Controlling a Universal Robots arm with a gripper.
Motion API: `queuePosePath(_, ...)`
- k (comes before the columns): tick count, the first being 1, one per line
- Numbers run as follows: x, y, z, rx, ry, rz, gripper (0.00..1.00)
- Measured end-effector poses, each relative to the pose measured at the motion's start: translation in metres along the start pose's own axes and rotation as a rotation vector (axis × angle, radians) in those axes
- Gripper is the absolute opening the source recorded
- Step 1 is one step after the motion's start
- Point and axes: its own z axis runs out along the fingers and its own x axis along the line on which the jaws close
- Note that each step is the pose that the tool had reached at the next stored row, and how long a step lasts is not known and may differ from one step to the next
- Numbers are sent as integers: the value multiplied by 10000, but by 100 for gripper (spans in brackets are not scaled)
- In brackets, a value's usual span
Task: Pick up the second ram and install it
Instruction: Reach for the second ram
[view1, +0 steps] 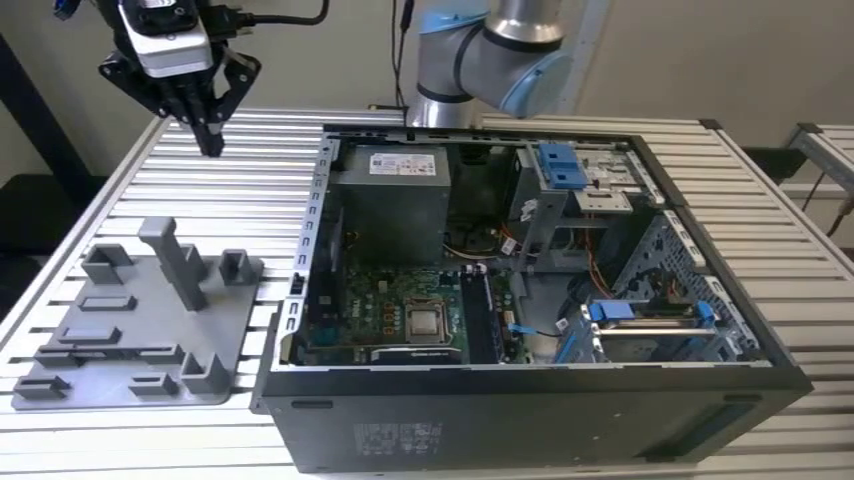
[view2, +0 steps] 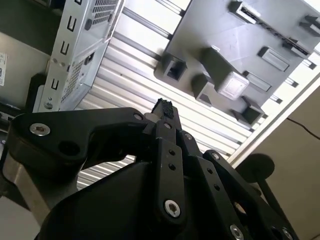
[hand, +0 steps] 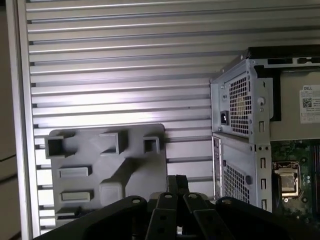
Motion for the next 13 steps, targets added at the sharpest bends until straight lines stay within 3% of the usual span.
queuePosePath(13, 408, -39, 11, 0, 1, -1, 11)
